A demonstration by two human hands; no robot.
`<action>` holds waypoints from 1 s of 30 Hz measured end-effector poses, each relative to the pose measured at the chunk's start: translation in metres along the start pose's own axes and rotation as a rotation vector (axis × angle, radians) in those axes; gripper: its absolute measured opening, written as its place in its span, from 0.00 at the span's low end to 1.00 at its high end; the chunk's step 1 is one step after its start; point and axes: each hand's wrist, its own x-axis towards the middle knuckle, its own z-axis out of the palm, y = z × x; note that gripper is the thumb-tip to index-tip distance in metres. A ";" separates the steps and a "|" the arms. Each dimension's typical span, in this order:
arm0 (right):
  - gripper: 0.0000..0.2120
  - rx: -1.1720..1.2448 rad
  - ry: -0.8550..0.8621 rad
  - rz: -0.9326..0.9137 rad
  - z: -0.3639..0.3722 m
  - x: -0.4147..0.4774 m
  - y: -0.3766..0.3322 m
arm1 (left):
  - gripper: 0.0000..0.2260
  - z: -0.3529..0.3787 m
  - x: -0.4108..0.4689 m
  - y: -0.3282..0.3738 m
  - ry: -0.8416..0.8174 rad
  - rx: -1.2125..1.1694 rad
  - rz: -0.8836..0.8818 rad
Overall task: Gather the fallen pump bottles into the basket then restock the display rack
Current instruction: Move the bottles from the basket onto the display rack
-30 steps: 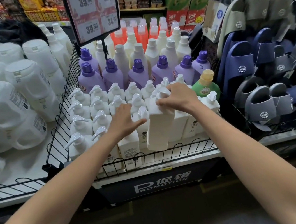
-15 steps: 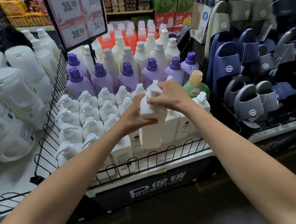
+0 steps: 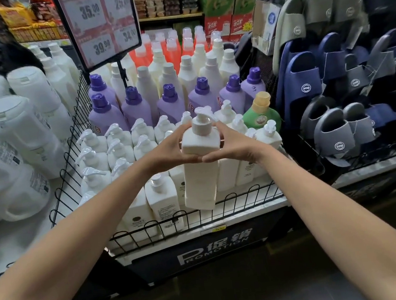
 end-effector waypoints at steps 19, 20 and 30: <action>0.45 -0.300 0.309 0.015 0.050 0.006 0.001 | 0.44 0.035 -0.015 -0.038 0.358 0.165 0.038; 0.46 -0.300 0.273 0.003 0.046 0.006 0.001 | 0.43 0.034 -0.013 -0.039 0.344 0.162 0.056; 0.29 -0.154 0.043 -0.125 0.022 0.008 0.005 | 0.41 0.021 -0.001 -0.044 0.151 0.283 0.195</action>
